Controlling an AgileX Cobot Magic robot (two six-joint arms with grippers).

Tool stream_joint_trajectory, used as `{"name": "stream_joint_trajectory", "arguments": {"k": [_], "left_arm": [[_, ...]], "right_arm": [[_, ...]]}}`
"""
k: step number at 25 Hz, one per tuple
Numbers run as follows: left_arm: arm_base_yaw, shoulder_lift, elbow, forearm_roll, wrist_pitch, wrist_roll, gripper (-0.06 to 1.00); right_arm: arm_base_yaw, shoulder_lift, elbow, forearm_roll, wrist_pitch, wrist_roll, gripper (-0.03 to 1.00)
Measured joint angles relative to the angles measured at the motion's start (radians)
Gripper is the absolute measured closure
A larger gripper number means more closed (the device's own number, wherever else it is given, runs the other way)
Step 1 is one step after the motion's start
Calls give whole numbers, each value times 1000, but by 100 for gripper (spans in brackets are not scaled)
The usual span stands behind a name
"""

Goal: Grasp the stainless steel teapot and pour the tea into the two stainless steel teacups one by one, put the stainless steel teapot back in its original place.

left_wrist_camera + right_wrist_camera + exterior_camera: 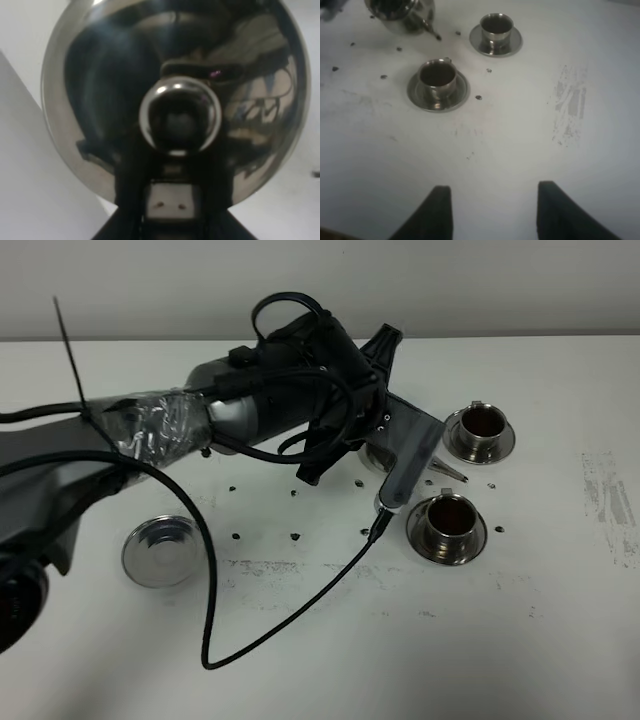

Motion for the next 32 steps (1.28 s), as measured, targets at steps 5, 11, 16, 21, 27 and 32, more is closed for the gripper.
{"name": "stream_joint_trajectory", "arguments": {"k": [5, 11, 16, 21, 27, 32], "left_arm": [[37, -111, 155, -104, -18, -151, 75], [61, -208, 324, -247, -21, -295, 75], [64, -230, 397, -380, -28, -308, 75], [64, -231, 422, -476, -51, -311, 75], [64, -232, 506, -502, -132, -332, 75], [64, -219, 524, -547, -195, -390, 75]], "right_arm": [[0, 0, 0, 0, 0, 0, 58], [0, 0, 0, 0, 0, 0, 58], [0, 0, 0, 0, 0, 0, 58], [0, 0, 0, 0, 0, 0, 58], [0, 0, 0, 0, 0, 0, 58], [0, 0, 0, 0, 0, 0, 58]]}}
